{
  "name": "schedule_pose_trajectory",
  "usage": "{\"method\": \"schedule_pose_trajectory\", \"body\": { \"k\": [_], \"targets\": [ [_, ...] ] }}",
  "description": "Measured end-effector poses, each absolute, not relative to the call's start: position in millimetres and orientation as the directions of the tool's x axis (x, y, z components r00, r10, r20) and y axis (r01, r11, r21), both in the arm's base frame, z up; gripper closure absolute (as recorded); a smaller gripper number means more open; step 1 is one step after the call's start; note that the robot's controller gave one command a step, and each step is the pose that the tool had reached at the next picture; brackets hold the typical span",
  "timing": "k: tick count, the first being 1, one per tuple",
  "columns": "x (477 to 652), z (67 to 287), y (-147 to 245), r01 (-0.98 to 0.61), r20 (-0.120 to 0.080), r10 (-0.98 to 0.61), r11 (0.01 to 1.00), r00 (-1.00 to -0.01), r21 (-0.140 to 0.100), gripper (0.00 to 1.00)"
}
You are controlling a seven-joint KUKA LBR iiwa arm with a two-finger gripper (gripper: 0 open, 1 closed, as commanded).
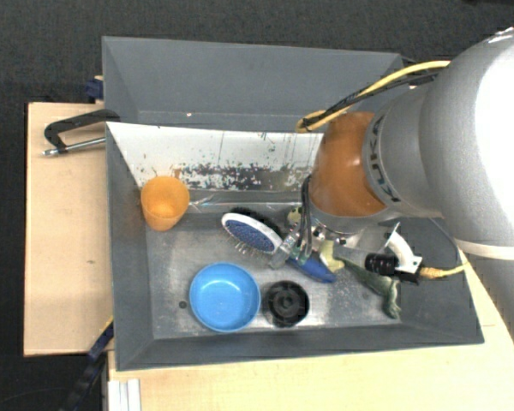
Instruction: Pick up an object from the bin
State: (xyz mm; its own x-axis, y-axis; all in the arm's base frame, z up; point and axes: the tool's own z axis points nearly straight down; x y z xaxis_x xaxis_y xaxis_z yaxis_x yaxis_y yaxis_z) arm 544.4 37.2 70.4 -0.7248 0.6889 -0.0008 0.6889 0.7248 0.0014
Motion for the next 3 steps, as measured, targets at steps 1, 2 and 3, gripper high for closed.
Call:
{"method": "schedule_pose_trajectory", "body": {
  "k": [1,2,3],
  "targets": [
    [545.1,74.2,37.6,0.688,-0.002,0.688,0.726,-0.726,0.002,1.00],
    [545.9,100.7,38.2,0.686,-0.003,0.686,0.728,-0.728,0.004,1.00],
    [547.5,157.1,39.1,0.684,-0.005,0.684,0.730,-0.730,0.006,1.00]
  ]
}}
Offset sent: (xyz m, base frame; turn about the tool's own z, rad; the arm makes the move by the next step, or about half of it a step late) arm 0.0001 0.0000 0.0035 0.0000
